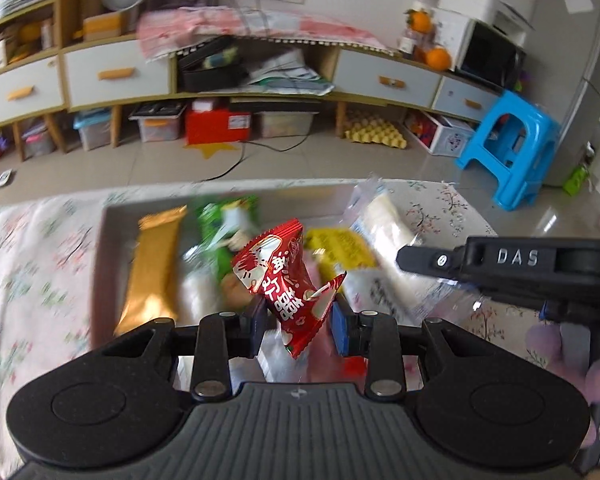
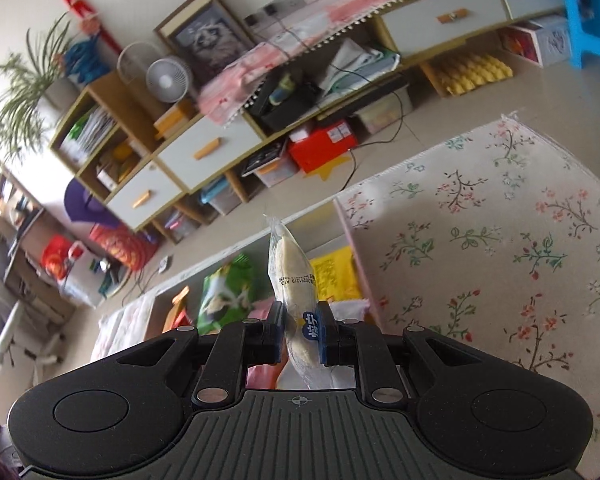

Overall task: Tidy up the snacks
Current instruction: 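Carry the red candy and bread packet over the pink box with both grippers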

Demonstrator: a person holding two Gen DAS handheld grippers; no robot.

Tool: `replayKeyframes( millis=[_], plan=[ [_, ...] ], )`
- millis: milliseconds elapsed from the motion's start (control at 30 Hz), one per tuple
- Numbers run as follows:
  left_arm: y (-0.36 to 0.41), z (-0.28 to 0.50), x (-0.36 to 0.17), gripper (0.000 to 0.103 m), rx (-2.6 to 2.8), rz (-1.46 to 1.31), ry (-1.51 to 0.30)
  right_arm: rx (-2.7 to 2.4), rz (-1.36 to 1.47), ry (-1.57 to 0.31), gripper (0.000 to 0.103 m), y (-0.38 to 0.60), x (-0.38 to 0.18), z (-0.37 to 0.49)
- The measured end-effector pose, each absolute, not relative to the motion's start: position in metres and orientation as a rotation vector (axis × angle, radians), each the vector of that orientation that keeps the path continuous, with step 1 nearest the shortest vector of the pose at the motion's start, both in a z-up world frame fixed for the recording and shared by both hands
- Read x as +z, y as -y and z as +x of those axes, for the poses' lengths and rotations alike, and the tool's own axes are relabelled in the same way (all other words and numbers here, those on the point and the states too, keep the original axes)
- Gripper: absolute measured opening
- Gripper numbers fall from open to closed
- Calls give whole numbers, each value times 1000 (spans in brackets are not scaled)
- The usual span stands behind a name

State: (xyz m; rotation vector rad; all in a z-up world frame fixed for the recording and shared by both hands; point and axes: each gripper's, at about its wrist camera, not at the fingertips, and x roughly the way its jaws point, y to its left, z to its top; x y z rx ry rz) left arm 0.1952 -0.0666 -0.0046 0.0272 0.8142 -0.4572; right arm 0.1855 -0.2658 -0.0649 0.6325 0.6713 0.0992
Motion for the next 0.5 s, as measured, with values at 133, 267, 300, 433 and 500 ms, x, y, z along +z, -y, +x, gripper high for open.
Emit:
replayKeyframes(
  millis=[133,267,300,433,500],
  plan=[
    [76,209,-13,31,-466,60,-818,85,670,-676,16,273,-73,190],
    [82,216,-19,31,-465,77,-820,88,714,-677,16,280,-78,192],
    [83,218,-20,31,-465,77,-820,89,720,-675,16,281,-78,192],
    [89,220,-21,31,-473,92,-804,100,740,-676,16,282,-79,194],
    [91,220,-22,32,-478,99,-801,97,736,-675,17,282,-79,194]
  ],
)
